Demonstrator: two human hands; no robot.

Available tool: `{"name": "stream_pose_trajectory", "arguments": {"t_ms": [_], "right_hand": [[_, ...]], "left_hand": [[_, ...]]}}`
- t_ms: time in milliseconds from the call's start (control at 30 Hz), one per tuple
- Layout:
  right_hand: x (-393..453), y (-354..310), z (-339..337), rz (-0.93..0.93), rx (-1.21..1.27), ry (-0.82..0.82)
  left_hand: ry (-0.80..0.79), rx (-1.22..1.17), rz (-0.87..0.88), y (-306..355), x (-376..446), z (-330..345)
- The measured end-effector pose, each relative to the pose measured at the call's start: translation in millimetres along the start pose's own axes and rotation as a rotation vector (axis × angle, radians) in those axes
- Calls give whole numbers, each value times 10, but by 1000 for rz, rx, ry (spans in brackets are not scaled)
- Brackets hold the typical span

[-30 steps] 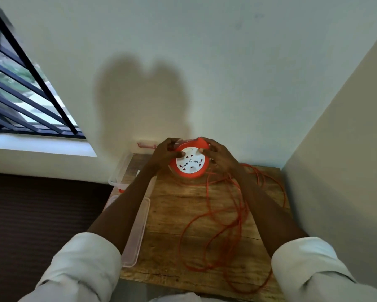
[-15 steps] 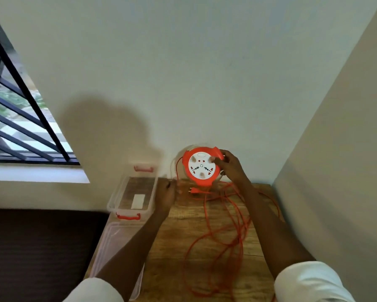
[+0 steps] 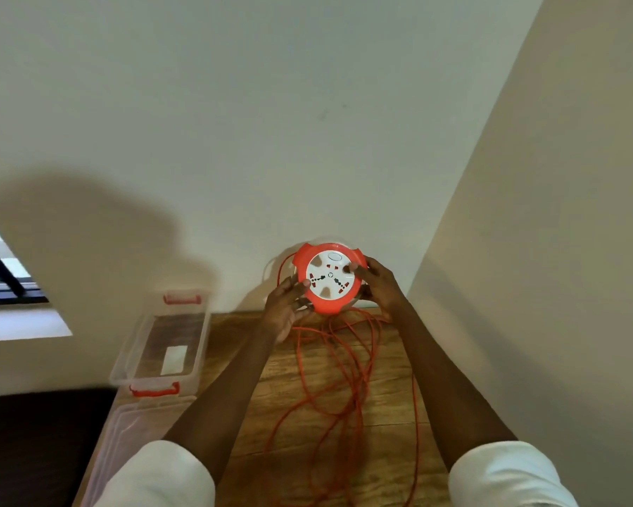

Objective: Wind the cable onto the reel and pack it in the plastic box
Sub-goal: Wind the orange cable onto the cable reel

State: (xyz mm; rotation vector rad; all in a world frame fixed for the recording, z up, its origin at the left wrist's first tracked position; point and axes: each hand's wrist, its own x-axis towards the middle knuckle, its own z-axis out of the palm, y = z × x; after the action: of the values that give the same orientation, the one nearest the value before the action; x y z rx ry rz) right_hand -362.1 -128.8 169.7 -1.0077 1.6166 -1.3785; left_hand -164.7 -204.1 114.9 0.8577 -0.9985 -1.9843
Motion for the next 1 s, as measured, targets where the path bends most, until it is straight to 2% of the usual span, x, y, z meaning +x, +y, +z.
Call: {"name": "stream_pose_trajectory", "arguments": {"t_ms": [67, 167, 233, 300, 367, 533, 733, 833, 900, 1000], "right_hand": [[3, 41, -5, -96, -182, 88], [-10, 98, -32, -415, -877, 152], [-28, 98, -42, -665, -1248, 90], [-55, 70, -44, -844, -1354, -52], [-80, 46, -44, -948, -1440, -158], [-155, -15, 68, -1003, -1762, -389], [-129, 62, 75, -1065, -2002, -456], [-85, 134, 116, -1029, -2042, -387], [-25, 171, 155, -893, -2016, -332], [53, 167, 213, -646, -1804, -180]], "left_hand": [[19, 68, 32, -6, 34, 35], [44, 214, 55, 68, 104, 39], [25, 298, 36, 174, 166, -11], [-30, 406, -11, 293, 211, -93], [-86, 522, -55, 386, 248, -176], [-130, 617, -157, 397, 253, -239], [-100, 590, -203, 268, 237, -162], [-74, 571, -193, 241, 241, -128], [-39, 518, -166, 214, 247, -95], [35, 383, -110, 108, 226, 0]]}}
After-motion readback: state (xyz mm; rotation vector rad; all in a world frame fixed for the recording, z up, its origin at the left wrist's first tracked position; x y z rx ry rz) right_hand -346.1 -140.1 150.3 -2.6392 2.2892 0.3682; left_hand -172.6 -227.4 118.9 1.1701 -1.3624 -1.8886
